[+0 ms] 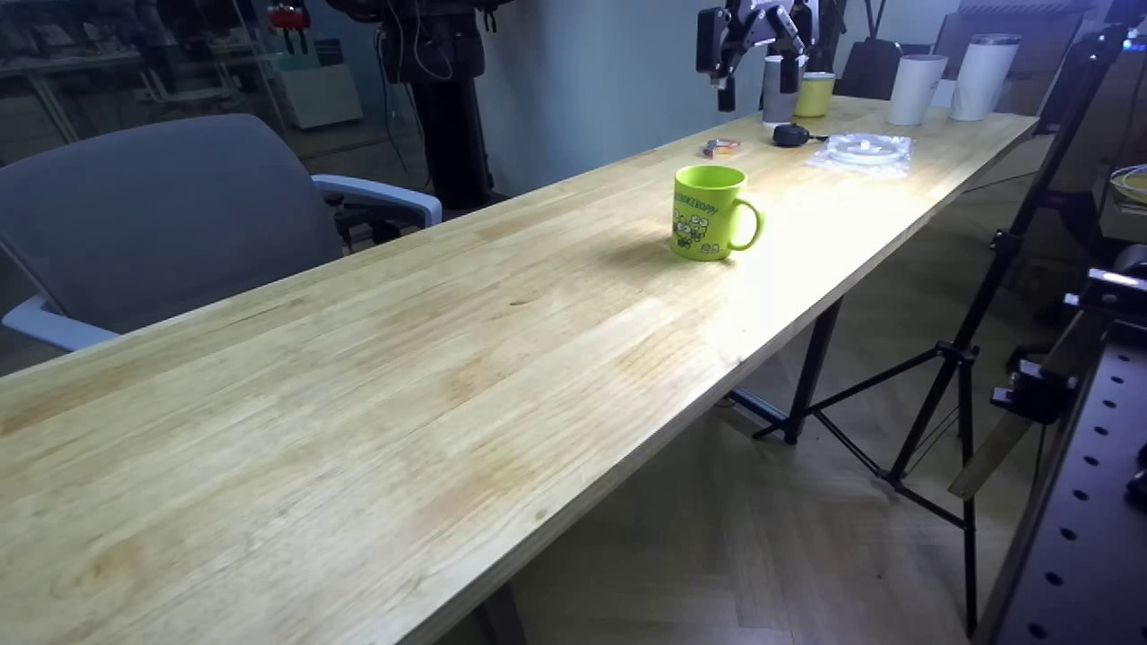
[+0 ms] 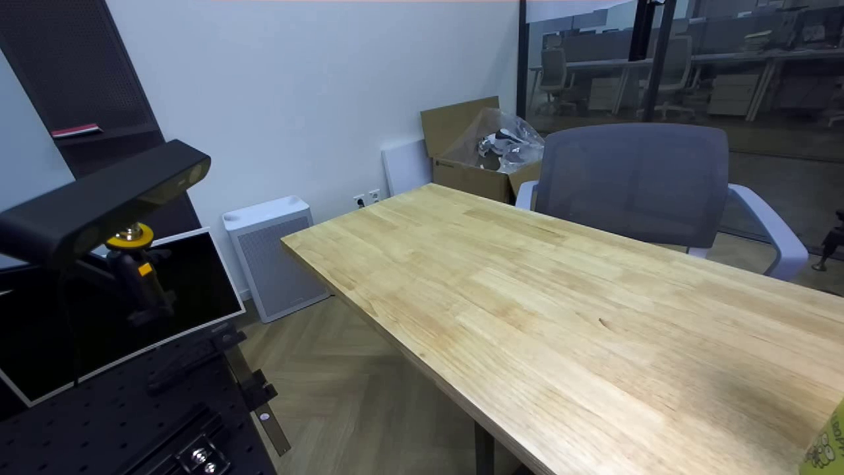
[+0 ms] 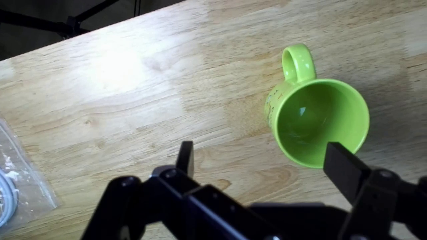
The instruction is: Move the mug cup to the right
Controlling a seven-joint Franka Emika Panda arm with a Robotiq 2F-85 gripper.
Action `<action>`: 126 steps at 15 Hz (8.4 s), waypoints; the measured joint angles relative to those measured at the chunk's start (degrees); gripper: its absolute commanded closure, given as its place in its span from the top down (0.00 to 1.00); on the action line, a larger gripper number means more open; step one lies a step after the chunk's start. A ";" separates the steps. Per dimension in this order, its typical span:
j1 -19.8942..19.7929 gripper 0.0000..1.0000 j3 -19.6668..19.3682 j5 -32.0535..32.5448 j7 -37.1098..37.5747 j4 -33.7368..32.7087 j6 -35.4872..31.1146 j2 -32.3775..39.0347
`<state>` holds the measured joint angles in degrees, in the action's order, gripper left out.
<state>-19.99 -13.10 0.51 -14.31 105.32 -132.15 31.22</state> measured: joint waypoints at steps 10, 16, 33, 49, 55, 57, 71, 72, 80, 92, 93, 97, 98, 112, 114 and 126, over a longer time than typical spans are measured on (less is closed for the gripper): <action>0.02 1.00 1.78 -0.68 -0.20 3.37 -4.51 0.01; -0.76 1.00 2.10 -1.61 -0.40 4.38 -4.65 0.14; -5.37 1.00 3.19 -3.98 -1.83 0.42 -9.79 7.39; -5.70 1.00 3.16 -3.90 -1.83 -0.23 -9.77 8.27; -5.70 1.00 3.17 -3.90 -1.83 -0.23 -9.77 8.27; -5.70 1.00 3.17 -3.90 -1.83 -0.23 -9.77 8.27; -5.68 0.84 3.22 -3.85 -1.83 -0.20 -9.80 9.01; -5.68 0.75 3.29 -3.86 -1.83 -0.17 -9.85 9.27; -4.99 0.17 3.73 -3.83 -1.81 0.41 -12.26 10.91; -4.91 0.02 3.61 -3.81 -1.78 1.15 -13.59 11.26; -4.91 0.02 3.61 -3.81 -1.78 1.12 -13.59 11.25; -4.91 0.02 3.61 -3.81 -1.78 1.03 -13.58 10.35; -4.91 0.02 3.61 -3.81 -1.78 1.03 -13.57 9.94; -4.92 0.02 5.46 -3.93 -3.12 2.84 -12.39 3.92; -4.50 0.02 6.29 -3.93 -3.40 3.68 -12.45 3.40; 6.00 0.02 7.47 -0.82 -2.57 11.89 -15.71 0.22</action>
<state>-13.99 -5.63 -0.31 -16.88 117.21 -147.86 31.44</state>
